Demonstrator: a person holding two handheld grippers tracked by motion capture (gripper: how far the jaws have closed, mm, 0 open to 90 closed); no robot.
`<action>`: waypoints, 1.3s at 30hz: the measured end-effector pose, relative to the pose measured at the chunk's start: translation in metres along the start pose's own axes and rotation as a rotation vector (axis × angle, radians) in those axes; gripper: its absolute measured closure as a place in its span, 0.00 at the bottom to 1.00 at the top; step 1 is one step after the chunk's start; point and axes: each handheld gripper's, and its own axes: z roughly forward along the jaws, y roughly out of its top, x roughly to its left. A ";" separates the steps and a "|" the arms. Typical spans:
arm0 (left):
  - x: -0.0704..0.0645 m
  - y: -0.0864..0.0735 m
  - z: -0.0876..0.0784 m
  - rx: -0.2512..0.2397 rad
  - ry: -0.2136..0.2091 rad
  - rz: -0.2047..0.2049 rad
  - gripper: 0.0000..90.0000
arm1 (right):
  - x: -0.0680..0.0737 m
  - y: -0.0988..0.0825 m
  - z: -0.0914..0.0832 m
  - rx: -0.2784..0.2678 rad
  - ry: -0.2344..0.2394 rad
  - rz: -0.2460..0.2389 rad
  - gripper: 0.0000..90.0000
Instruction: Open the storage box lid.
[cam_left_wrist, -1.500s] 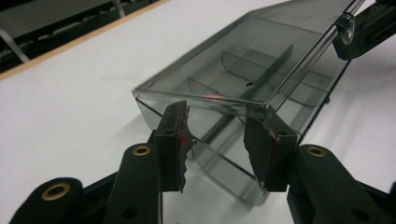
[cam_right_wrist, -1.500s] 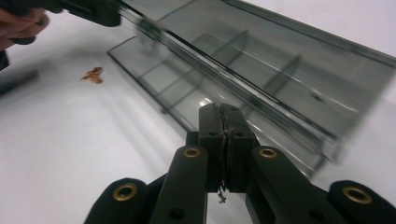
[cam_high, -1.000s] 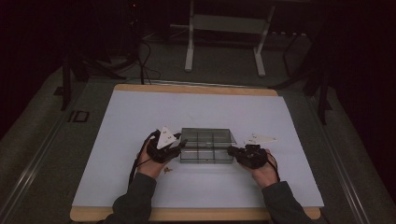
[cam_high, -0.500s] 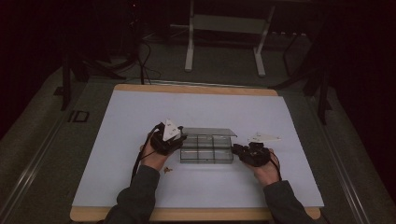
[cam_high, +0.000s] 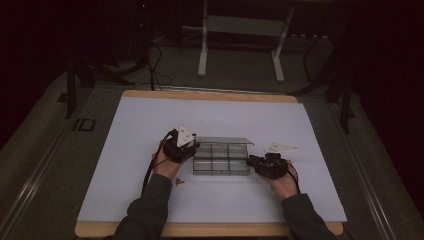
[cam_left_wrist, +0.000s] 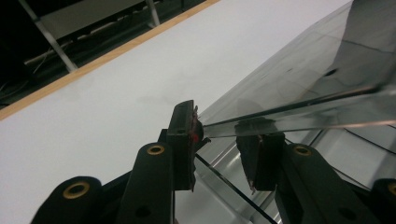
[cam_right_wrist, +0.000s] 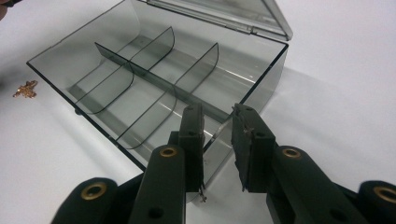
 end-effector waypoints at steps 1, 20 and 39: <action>0.000 0.000 0.001 -0.001 0.000 -0.007 0.75 | 0.000 0.000 0.001 0.001 0.001 0.002 0.82; 0.007 0.000 0.016 0.024 0.021 -0.060 0.78 | 0.000 -0.001 0.002 0.006 0.009 0.005 0.82; 0.014 0.005 0.025 0.031 0.036 -0.094 0.82 | 0.001 -0.002 0.002 0.005 0.008 0.006 0.81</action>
